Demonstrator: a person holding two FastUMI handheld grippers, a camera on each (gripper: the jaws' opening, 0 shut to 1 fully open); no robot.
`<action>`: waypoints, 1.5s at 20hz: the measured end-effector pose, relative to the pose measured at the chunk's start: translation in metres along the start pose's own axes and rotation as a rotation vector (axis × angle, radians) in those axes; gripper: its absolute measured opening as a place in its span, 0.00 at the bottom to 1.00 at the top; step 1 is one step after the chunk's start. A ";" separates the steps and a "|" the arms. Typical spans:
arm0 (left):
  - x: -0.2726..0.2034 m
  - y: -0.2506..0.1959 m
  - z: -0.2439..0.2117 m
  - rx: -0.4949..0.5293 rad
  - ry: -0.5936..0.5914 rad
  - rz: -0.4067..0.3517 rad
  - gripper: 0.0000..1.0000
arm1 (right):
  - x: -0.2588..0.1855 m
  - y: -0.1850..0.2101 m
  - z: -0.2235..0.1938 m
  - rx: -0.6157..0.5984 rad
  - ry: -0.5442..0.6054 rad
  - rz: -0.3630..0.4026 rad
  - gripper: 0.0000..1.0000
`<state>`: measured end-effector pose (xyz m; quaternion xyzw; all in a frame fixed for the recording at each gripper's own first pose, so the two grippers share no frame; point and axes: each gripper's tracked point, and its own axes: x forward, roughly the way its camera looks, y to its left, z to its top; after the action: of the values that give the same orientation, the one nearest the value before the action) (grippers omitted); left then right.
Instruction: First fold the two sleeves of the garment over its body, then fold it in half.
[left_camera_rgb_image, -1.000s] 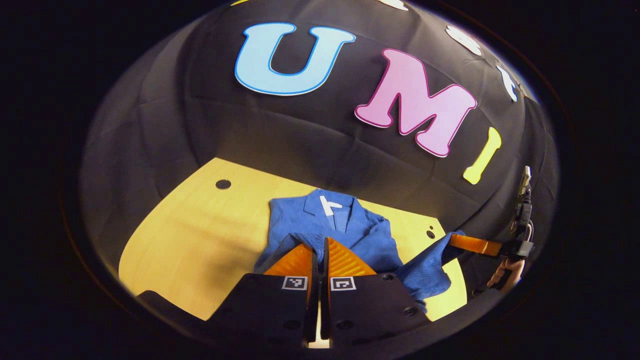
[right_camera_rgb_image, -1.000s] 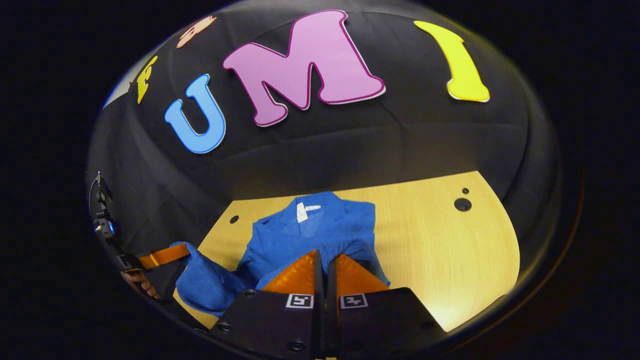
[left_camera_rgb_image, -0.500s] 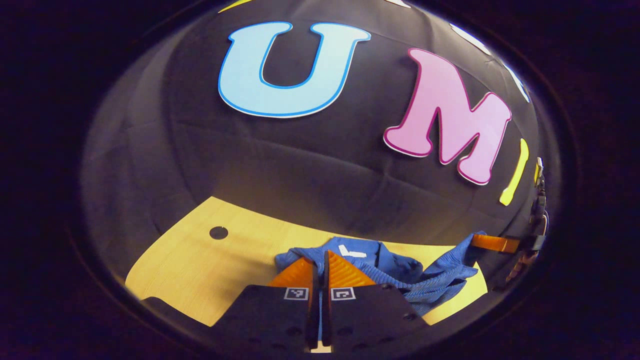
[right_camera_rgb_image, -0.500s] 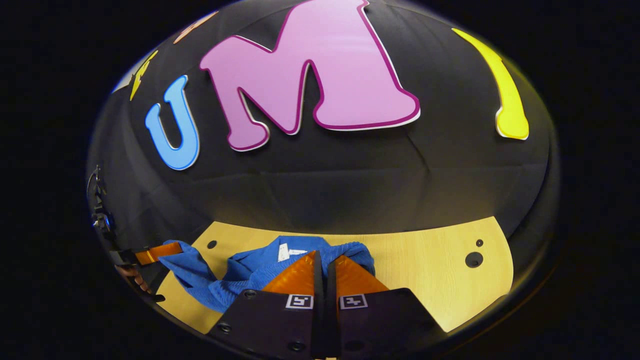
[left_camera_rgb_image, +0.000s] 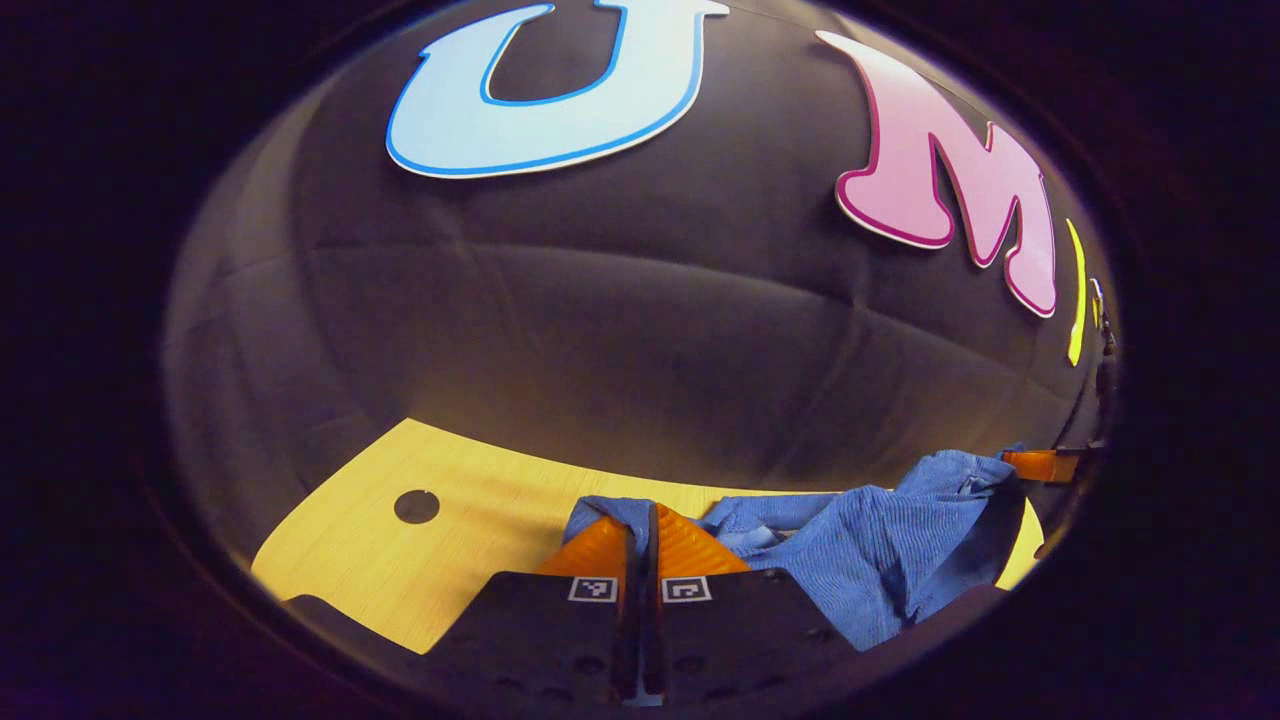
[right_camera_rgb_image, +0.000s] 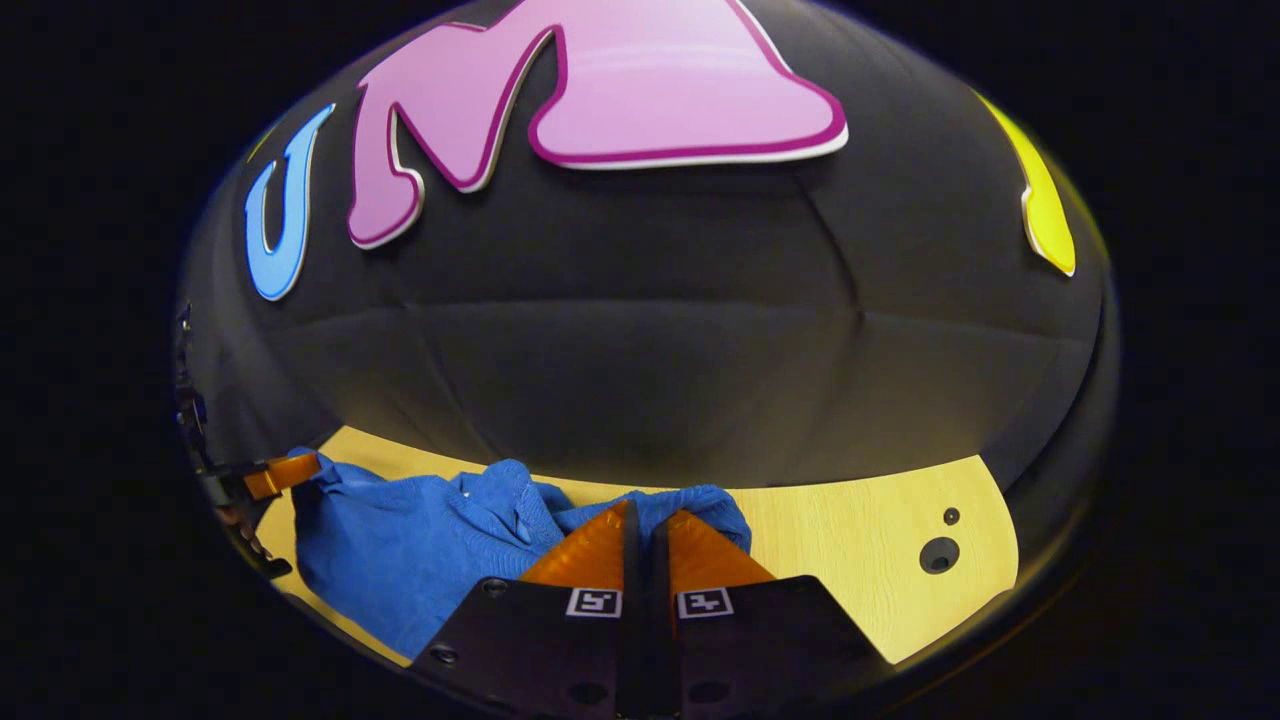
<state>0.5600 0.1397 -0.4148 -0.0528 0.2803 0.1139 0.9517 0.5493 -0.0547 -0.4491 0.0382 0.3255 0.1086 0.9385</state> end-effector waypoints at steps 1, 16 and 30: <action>0.008 0.002 -0.006 0.015 0.004 0.003 0.00 | 0.005 0.001 -0.004 -0.006 0.002 -0.008 0.07; -0.163 -0.024 0.040 0.016 -0.215 -0.038 0.84 | -0.150 0.012 0.039 -0.047 -0.281 -0.119 0.98; -0.503 -0.037 0.081 0.001 -0.585 -0.119 0.81 | -0.447 0.121 0.003 -0.043 -0.457 -0.019 0.98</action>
<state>0.2006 0.0226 -0.0710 -0.0334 -0.0093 0.0680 0.9971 0.1877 -0.0390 -0.1599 0.0387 0.1023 0.0951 0.9894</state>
